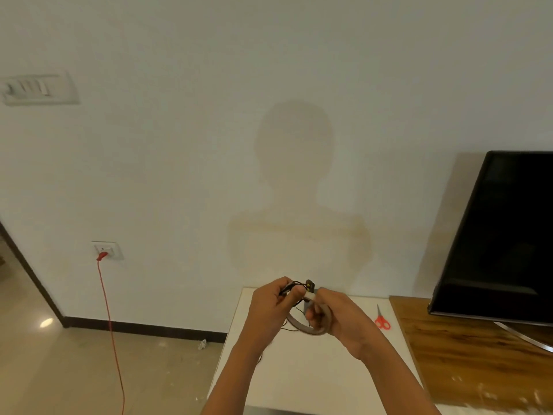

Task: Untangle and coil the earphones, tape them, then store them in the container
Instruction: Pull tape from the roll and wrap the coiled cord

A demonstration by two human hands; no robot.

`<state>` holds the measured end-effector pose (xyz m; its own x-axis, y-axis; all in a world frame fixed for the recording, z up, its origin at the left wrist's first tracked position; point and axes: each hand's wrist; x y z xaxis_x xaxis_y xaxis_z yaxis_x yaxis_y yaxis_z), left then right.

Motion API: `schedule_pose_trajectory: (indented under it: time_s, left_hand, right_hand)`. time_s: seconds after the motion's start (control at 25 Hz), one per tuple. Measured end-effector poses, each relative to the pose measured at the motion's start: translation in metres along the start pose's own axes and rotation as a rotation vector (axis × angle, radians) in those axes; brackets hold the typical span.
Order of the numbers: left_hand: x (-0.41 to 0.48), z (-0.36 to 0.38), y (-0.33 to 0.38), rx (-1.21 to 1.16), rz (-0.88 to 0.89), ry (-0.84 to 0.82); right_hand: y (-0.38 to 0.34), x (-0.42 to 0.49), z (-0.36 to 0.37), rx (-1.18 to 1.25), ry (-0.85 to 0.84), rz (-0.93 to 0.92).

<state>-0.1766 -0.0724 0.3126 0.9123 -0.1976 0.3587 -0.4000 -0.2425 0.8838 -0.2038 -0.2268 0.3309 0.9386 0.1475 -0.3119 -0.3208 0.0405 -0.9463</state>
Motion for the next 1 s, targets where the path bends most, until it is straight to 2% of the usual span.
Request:
schedule_pose_trajectory:
  time_s: [0.16, 0.32, 0.4, 0.64, 0.76, 1.0]
  left_hand:
    - [-0.003, -0.009, 0.009, 0.034, 0.057, -0.034]
    - [-0.006, -0.013, 0.014, 0.084, 0.087, -0.043]
    - [-0.008, -0.013, 0.015, 0.076, 0.07, -0.024]
    - [-0.02, -0.015, 0.023, -0.148, -0.052, 0.073]
    - [-0.022, -0.016, 0.019, -0.25, -0.125, 0.07]
    - [-0.023, -0.014, 0.023, -0.346, -0.114, 0.053]
  right_hand:
    - [-0.017, -0.01, 0.005, -0.137, 0.027, 0.082]
    - [-0.021, -0.017, 0.004, -0.186, -0.024, 0.104]
    - [-0.023, -0.021, 0.003, -0.162, -0.062, 0.075]
    - [-0.02, -0.035, 0.004, 0.016, -0.25, -0.074]
    - [-0.019, -0.04, 0.005, 0.039, -0.338, -0.146]
    - [-0.017, -0.044, 0.007, 0.033, -0.359, -0.212]
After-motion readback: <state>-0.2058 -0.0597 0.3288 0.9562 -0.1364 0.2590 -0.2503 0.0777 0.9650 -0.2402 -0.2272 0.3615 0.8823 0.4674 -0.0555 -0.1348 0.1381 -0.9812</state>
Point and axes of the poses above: each hand's wrist, its own x-axis towards the middle knuckle, its own z-axis out of the palm, y = z × x, and after that the axes turned 6 degrees about z, right-handed
